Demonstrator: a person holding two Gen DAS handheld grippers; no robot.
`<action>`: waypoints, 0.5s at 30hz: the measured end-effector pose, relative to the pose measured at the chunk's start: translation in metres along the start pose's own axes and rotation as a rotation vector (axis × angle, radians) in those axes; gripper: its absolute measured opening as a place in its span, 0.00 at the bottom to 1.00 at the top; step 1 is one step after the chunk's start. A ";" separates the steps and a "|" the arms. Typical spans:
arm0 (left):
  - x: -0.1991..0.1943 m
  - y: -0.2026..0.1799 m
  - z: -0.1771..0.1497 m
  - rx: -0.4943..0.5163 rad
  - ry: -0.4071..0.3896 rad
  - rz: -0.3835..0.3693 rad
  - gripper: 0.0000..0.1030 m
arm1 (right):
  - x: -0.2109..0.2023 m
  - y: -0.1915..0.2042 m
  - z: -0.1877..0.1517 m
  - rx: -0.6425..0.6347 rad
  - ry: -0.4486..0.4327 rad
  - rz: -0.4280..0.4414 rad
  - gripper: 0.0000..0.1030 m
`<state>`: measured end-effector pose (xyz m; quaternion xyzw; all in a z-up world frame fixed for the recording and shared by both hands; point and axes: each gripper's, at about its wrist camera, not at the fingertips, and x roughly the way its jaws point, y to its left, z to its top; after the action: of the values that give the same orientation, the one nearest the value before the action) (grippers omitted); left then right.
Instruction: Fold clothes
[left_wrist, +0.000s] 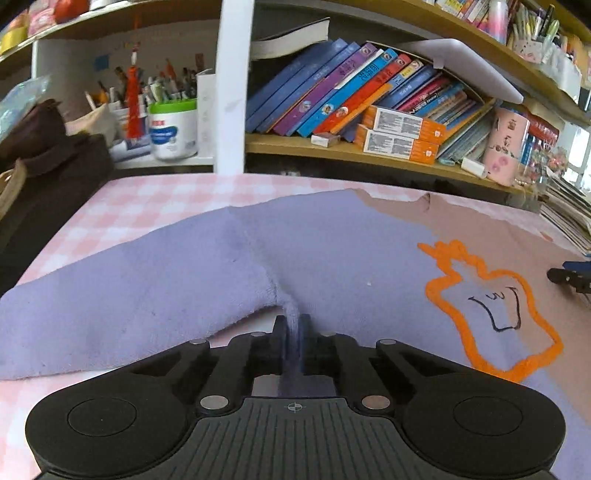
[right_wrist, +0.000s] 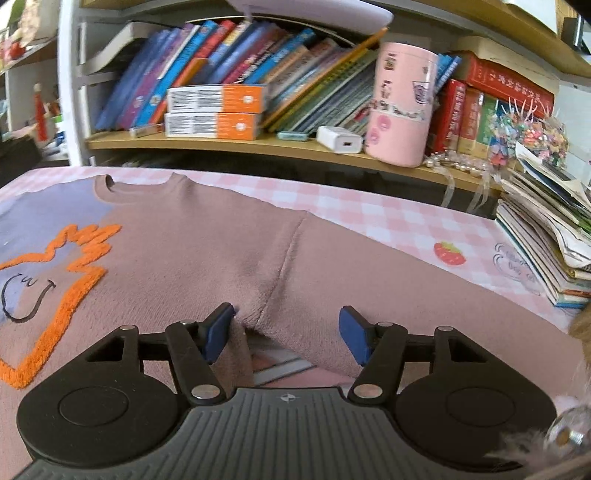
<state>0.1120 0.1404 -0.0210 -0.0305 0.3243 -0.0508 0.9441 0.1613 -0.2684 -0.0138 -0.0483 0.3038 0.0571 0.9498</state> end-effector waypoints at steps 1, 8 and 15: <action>0.005 -0.002 0.003 0.002 -0.002 0.002 0.05 | 0.004 -0.003 0.002 0.003 -0.002 -0.006 0.58; 0.010 -0.001 0.006 -0.034 -0.012 0.014 0.12 | 0.010 -0.007 0.006 0.029 -0.012 -0.029 0.61; -0.048 -0.004 -0.033 -0.081 -0.023 -0.013 0.12 | -0.057 0.013 -0.032 0.010 0.019 0.086 0.58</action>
<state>0.0541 0.1415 -0.0176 -0.0716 0.3150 -0.0435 0.9454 0.0952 -0.2645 -0.0079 -0.0313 0.3148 0.0958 0.9438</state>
